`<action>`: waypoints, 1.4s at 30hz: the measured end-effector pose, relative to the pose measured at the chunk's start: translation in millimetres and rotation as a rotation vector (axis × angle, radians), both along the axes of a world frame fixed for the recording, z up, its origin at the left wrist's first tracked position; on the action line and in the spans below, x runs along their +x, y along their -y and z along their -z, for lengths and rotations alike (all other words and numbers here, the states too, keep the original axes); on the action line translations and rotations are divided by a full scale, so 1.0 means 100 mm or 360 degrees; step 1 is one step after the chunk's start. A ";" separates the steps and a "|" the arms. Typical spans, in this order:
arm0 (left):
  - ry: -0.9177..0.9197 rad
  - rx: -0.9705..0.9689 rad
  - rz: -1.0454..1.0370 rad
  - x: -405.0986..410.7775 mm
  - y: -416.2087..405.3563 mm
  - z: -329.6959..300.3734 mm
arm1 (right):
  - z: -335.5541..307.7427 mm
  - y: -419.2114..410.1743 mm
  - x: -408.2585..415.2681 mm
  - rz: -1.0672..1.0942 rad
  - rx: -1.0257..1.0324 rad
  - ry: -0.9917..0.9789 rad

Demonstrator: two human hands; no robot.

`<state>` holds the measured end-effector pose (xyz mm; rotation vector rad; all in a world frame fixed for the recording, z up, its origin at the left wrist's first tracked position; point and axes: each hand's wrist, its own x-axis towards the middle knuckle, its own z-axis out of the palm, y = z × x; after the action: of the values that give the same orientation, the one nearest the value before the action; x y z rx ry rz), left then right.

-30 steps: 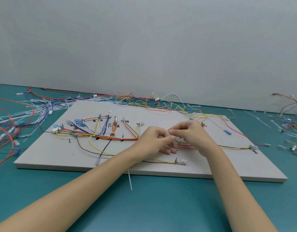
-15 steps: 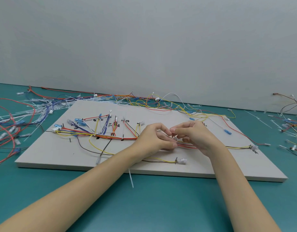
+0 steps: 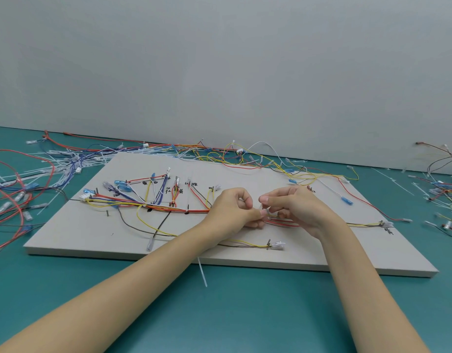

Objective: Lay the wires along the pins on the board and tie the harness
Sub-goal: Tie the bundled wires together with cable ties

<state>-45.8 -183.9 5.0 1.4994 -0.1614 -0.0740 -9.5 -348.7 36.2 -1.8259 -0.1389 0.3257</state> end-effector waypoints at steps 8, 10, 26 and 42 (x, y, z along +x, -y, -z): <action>0.0023 0.0068 -0.0009 0.02 0.01 0.02 | 0.01 -0.01 0.01 -0.0091 -0.0088 0.0014; 0.0030 0.0067 -0.0005 0.02 0.00 0.01 | 0.01 -0.01 0.01 -0.0083 -0.0096 0.0023; 0.0029 0.0078 -0.0039 0.01 0.01 0.00 | 0.04 -0.02 0.02 -0.0092 -0.0102 0.0041; -0.0066 0.0041 -0.0043 0.00 0.00 -0.04 | 0.06 0.00 0.03 -0.0099 -0.0047 0.0022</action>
<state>-45.6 -183.4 9.0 1.5244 -0.1074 -0.0857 -6.1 -349.0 30.4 -1.8562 -0.2016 0.3606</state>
